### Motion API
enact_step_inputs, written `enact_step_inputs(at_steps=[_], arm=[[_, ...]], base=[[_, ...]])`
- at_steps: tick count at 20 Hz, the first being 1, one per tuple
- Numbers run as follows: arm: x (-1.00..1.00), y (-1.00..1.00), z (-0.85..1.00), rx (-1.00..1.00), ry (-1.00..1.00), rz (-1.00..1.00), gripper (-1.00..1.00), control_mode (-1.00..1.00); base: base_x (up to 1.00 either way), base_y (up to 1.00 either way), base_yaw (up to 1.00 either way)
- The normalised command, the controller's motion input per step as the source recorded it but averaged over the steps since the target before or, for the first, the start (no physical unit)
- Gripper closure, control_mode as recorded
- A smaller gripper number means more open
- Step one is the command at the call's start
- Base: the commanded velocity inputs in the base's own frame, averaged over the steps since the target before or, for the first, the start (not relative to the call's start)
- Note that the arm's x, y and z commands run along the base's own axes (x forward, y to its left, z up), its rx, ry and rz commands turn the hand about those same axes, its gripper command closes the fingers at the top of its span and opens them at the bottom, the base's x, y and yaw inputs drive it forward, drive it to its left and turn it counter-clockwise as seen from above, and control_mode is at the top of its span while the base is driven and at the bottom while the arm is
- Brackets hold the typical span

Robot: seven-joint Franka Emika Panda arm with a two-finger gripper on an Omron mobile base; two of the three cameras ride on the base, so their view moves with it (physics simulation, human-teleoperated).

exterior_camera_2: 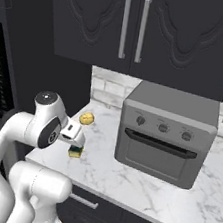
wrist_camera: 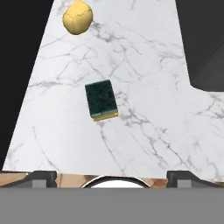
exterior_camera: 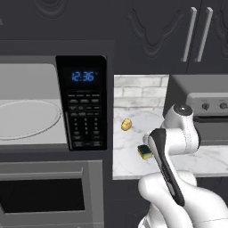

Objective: Place the sponge inside the microwave to prepare for sanitizing.

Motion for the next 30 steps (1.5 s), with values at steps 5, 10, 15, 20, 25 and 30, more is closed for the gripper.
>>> enact_step_inputs(at_steps=[5, 10, 15, 20, 25, 30], arm=[[0.22, 0.0, -0.18, 0.0, -0.02, 0.06, -1.0, -1.0], [0.78, -0.04, -0.29, 0.01, 0.04, 0.16, -1.0, -1.0], [0.44, -0.01, -0.04, 0.01, 0.07, 0.07, -1.0, -1.0], [0.09, 0.0, -0.12, -0.01, 0.23, -0.02, -1.0, -1.0], [0.0, 0.0, -0.24, -0.01, 0.07, -0.02, -1.0, -1.0], [0.07, 0.1, -0.38, 0.0, -0.07, 0.0, -1.0, -1.0]], base=[[0.0, 0.0, 0.0], [0.0, 0.0, 0.0], [0.0, 0.0, 0.0], [0.0, 0.0, 0.0], [0.0, 0.0, 0.0], [0.0, 0.0, 0.0]])
